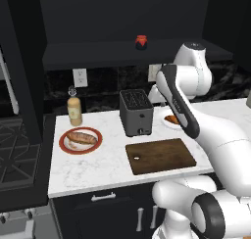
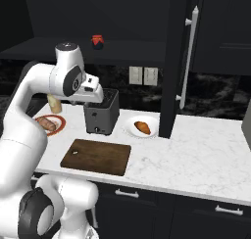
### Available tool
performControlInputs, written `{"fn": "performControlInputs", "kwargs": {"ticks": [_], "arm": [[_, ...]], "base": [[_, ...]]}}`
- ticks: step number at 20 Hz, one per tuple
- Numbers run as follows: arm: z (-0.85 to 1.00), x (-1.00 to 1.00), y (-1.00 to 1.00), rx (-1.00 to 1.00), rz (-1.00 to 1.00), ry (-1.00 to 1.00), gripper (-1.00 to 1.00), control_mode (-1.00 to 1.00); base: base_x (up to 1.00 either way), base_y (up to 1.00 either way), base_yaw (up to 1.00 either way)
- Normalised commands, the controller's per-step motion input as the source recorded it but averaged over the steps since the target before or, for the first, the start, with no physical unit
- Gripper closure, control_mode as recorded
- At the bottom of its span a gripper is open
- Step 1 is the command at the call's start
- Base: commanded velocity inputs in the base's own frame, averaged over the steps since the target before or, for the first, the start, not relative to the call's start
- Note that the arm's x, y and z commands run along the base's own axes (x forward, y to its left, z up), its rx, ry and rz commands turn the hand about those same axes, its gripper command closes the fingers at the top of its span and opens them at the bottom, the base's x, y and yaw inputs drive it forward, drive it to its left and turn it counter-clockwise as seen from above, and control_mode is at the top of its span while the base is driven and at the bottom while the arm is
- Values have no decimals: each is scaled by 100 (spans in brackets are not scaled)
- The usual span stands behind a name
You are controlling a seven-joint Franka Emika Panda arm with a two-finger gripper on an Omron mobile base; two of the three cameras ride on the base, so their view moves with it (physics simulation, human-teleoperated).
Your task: From the different types of pastries on the counter, select a croissant and place it on the cutting board. Then retrieve a jar of jam from the cabinet and place it alongside the croissant on the cutting board.
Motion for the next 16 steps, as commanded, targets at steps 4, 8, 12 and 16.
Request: {"fn": "performControlInputs", "kwargs": {"ticks": [4,8,12,16], "arm": [[0,8,0,0,0,0,-100,-100],[-6,9,-26,0,13,-5,-100,-100],[-27,2,-86,-4,30,-14,-100,-100],[-21,1,-40,-15,16,-8,-100,-100]], "base": [[0,0,0],[0,0,0],[0,0,0],[0,0,0]]}}
